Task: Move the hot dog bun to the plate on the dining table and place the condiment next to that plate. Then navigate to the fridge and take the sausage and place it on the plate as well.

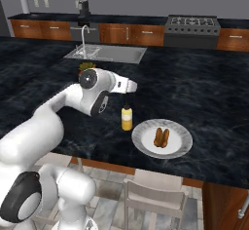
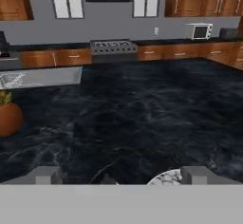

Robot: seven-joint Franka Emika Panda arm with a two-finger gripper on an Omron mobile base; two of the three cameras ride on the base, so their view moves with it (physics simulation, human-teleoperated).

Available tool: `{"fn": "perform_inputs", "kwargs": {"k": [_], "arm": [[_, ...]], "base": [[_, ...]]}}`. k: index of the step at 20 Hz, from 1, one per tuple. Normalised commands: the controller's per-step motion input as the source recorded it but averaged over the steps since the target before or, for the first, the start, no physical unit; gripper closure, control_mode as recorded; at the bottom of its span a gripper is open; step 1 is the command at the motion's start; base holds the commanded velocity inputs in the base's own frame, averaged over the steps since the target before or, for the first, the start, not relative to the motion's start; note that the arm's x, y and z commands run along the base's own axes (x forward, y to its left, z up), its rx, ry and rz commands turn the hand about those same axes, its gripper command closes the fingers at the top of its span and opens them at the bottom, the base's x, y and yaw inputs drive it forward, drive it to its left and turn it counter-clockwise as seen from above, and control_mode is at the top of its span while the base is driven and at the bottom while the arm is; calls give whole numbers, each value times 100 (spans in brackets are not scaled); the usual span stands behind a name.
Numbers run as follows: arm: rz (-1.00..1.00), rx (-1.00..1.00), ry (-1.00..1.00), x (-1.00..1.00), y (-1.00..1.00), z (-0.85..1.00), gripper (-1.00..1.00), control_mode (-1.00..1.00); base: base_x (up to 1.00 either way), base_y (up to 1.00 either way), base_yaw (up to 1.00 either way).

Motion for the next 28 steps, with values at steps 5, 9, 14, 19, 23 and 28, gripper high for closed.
{"fn": "perform_inputs", "kwargs": {"k": [5,9,14,19,23,28], "arm": [[-2,29,67,-39,22,92,-100,-100],[0,31,60,-67,16,24,-100,-100],[0,20,37,-84,5,-32,-100,-100],[0,2,9,-98,0,-98,-100,-100],[0,0,0,-99,0,-75,-100,-100],[0,-3,0,-69,0,-42,-100,-100]], "base": [[0,0,0],[0,0,0],[0,0,0],[0,0,0],[0,0,0],[0,0,0]]}}
